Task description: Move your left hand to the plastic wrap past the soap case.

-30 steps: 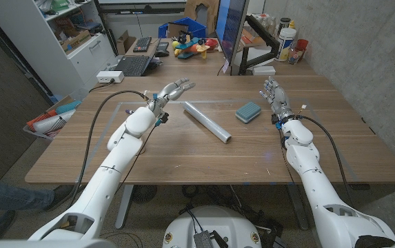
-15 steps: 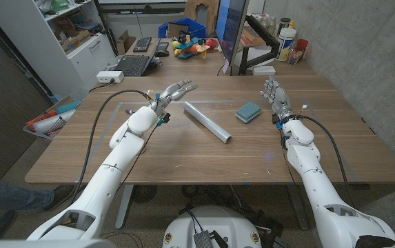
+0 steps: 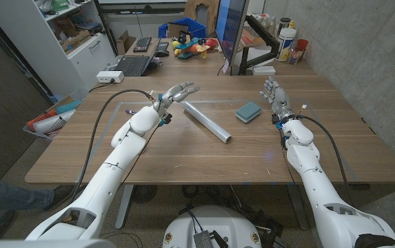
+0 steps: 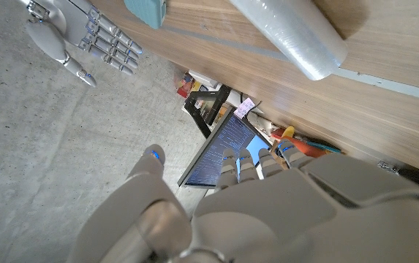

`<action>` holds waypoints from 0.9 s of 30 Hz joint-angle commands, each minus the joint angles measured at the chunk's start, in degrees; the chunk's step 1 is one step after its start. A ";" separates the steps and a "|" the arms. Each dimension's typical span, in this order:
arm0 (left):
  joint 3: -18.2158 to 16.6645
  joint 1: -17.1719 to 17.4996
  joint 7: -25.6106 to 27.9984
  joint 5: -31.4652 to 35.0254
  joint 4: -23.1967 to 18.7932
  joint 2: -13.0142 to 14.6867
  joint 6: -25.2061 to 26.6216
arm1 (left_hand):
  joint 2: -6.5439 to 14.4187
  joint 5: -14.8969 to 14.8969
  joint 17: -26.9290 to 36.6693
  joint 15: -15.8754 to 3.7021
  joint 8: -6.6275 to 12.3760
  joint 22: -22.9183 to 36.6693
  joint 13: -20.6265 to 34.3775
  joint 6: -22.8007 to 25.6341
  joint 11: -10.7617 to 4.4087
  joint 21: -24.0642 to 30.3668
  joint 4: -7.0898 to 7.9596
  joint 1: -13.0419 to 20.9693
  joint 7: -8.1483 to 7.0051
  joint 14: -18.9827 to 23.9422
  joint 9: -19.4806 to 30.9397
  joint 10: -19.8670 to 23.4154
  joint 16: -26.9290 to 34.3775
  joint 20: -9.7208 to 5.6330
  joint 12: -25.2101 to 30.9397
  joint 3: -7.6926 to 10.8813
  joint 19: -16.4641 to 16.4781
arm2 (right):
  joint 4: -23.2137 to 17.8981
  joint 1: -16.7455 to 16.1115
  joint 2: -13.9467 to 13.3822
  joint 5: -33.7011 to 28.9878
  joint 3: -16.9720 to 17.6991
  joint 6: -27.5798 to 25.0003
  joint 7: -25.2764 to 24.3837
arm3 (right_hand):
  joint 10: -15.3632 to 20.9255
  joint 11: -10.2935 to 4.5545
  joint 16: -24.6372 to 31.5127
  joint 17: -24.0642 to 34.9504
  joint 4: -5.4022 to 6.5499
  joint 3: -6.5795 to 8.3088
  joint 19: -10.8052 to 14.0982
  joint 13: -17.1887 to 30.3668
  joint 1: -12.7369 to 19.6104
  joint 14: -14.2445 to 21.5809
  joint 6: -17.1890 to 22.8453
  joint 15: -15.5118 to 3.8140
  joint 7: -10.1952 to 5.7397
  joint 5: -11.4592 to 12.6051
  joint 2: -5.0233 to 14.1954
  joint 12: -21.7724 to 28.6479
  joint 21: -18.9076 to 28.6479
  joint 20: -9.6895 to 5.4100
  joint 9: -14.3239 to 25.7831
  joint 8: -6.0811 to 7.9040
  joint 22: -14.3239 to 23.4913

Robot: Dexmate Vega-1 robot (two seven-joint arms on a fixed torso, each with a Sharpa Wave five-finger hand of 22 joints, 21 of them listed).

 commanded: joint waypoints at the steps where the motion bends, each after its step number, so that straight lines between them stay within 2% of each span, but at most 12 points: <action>1: 1.71 -0.39 0.40 2.73 -0.18 0.55 0.77 | -0.22 -0.19 0.18 -0.04 0.29 0.18 0.14 0.03 -0.01 -0.41 -0.23 0.67 -0.08 -0.09 0.22 0.03 0.26 0.20 0.23 0.22 -4.20 | 0.40 0.23 -0.04 0.23 0.22 0.42 0.25 | 0.40 -0.16 0.08 -0.03 -0.37 0.30 0.58 0.16 0.32 0.53 0.71 -0.01 0.00 0.39 0.55 0.09 -0.33 -0.01 0.03 -0.12 0.29; 27: 6.42 -0.85 2.43 12.38 -2.27 2.27 2.43 | 0.01 -0.41 0.18 -0.11 0.37 0.20 0.04 0.24 -0.12 -0.75 -0.64 1.00 -0.40 0.09 0.24 0.20 0.30 0.44 0.33 0.29 -3.71 | 1.24 0.52 -0.21 0.90 0.90 1.04 0.64 | 0.44 -0.12 0.05 -0.07 -0.46 0.24 0.54 0.16 0.25 0.48 0.81 -0.02 0.02 0.39 0.59 0.09 -0.39 -0.22 0.03 -0.11 0.29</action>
